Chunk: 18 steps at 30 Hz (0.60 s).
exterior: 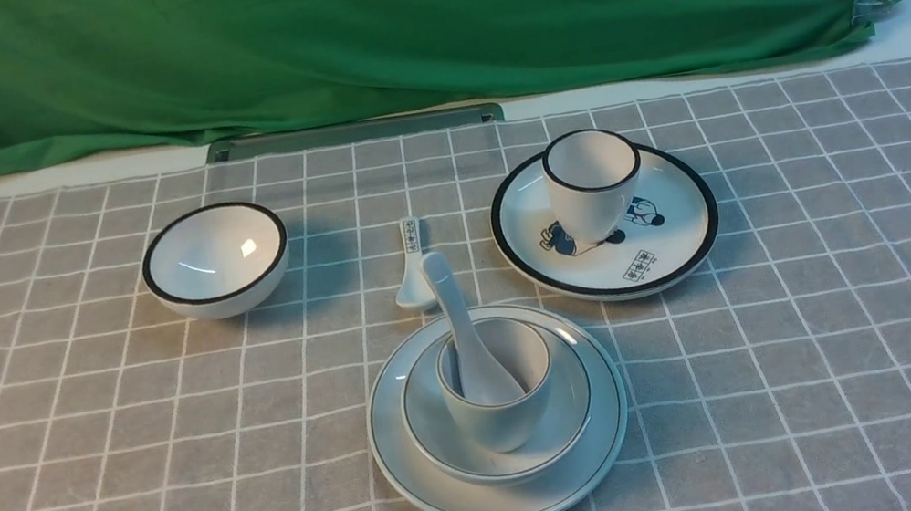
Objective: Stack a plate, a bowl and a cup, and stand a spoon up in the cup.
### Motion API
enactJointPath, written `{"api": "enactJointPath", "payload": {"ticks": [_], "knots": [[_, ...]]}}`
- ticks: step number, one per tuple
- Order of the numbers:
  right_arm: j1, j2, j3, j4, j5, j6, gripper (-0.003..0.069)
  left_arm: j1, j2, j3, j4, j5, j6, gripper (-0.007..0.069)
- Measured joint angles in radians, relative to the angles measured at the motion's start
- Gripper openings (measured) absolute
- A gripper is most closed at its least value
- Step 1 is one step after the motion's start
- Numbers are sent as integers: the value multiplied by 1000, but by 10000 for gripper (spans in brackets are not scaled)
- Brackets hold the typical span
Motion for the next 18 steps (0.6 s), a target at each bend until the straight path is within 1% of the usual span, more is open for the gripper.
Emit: {"api": "enactJointPath", "payload": {"ticks": [18], "knots": [[0,0,0,0,0,-2,181,0,0,0,-1,0,0,17]]}}
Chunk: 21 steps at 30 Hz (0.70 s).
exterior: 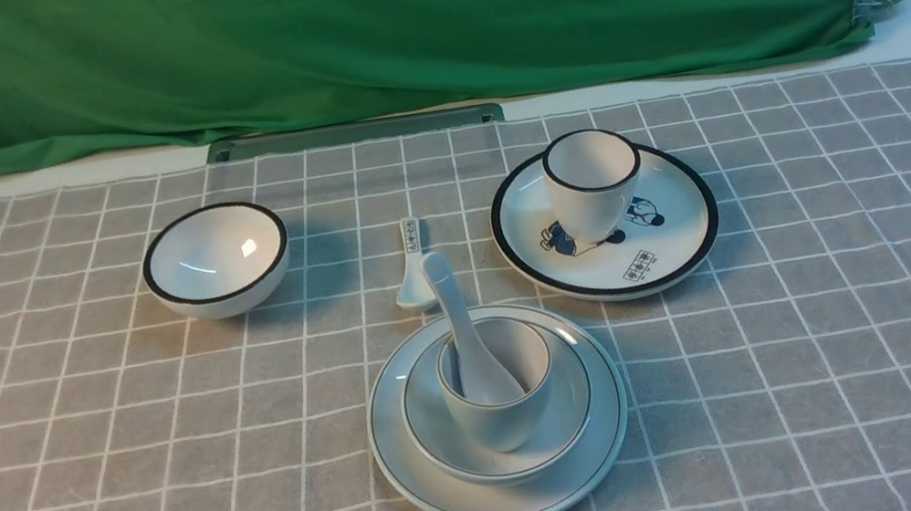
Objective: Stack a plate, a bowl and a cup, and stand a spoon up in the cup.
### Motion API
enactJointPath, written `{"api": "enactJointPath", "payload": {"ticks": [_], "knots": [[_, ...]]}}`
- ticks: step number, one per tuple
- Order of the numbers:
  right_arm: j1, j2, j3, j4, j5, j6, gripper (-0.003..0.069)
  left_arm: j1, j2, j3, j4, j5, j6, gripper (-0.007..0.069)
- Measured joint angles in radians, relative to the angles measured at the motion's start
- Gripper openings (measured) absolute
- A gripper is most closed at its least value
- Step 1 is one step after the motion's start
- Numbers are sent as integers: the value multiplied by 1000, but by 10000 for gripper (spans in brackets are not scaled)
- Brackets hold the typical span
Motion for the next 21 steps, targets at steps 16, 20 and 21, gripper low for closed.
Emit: {"api": "enactJointPath", "payload": {"ticks": [16,20,21], "knots": [[0,0,0,0,0,-1,212,0,0,0,0,0,1,17],[0,0,0,0,0,-1,216,0,0,0,0,0,1,17],[0,0,0,0,0,-1,216,0,0,0,0,0,1,17]]}}
